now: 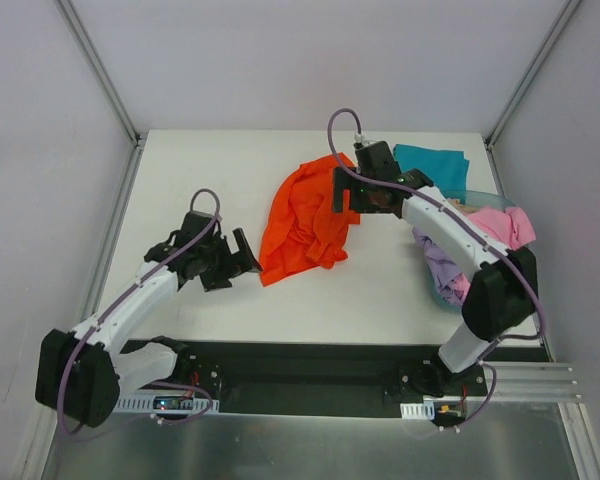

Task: Fold and stack the t-shirts
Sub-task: Move the tshirt to the center of the board, then flatten out the tshirt

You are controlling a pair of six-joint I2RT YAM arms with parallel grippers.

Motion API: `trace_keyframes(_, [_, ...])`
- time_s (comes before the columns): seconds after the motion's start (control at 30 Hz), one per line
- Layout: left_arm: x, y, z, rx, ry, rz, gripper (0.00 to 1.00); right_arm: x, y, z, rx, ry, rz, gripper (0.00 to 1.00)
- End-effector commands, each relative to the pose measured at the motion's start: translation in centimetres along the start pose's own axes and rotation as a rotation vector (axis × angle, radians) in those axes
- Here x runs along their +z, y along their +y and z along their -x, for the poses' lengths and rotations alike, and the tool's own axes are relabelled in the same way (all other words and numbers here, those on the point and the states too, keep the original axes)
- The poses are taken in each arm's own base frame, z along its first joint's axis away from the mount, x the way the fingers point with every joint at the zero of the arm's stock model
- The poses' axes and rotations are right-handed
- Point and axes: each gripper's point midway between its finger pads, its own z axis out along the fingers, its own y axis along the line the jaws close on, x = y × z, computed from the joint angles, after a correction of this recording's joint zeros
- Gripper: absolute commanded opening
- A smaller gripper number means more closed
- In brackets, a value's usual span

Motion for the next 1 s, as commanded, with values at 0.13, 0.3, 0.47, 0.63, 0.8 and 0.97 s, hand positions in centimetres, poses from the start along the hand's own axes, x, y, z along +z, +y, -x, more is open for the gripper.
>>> trace_keyframes(0.13, [4.1, -1.0, -0.9, 0.011, 0.114, 0.033, 0.93, -3.7, 3.7, -4.7, 0.014, 0.088, 0.216, 0.97])
trace_keyframes(0.3, [6.6, -1.0, -1.0, -0.008, 0.161, 0.030, 0.81, -2.7, 5.6, -6.8, 0.014, 0.152, 0.262, 0.97])
trace_keyframes(0.47, [9.3, -1.1, -1.2, -0.037, 0.228, 0.032, 0.70, -2.2, 6.3, -7.5, 0.015, 0.195, 0.280, 0.97])
trace_keyframes(0.63, [11.0, -2.2, -0.4, -0.024, 0.241, 0.019, 0.39, -1.8, 8.1, -9.0, 0.047, 0.256, 0.321, 0.99])
trace_keyframes(0.8, [11.5, -2.0, -0.8, -0.013, 0.252, 0.034, 0.00, -0.2, 8.3, -10.4, 0.142, 0.292, 0.259, 0.94])
trace_keyframes(0.97, [10.8, -1.6, -0.7, -0.009, 0.218, 0.044, 0.00, 0.9, 9.6, -11.4, 0.184, 0.317, 0.260, 0.86])
